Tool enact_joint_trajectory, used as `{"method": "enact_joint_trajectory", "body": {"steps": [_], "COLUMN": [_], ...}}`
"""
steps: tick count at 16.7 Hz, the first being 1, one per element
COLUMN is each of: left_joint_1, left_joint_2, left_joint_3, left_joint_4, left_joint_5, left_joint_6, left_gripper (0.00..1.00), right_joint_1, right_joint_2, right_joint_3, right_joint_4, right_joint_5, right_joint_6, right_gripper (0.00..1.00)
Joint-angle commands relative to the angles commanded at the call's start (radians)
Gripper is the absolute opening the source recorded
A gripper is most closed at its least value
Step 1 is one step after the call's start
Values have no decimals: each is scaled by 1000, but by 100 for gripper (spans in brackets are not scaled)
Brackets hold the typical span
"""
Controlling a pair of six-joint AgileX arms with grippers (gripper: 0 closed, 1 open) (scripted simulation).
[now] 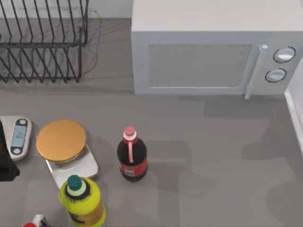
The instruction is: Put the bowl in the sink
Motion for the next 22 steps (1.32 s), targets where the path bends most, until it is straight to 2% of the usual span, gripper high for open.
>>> {"method": "enact_joint_trajectory", "body": {"steps": [5, 11, 22], "left_joint_1": [0, 0, 0], "left_joint_2": [0, 0, 0], "left_joint_3": [0, 0, 0], "left_joint_4": [0, 0, 0], "left_joint_5": [0, 0, 0], "left_joint_6": [0, 0, 0], "left_gripper": [100, 100, 100], "right_joint_1": [-100, -138, -138], "right_joint_2": [278, 320, 320], "right_joint_3": [-50, -48, -48], "right_joint_4": [266, 306, 306], "right_joint_5": [31, 37, 37], "right_joint_6": [-22, -25, -25], "right_gripper": [0, 0, 83]}}
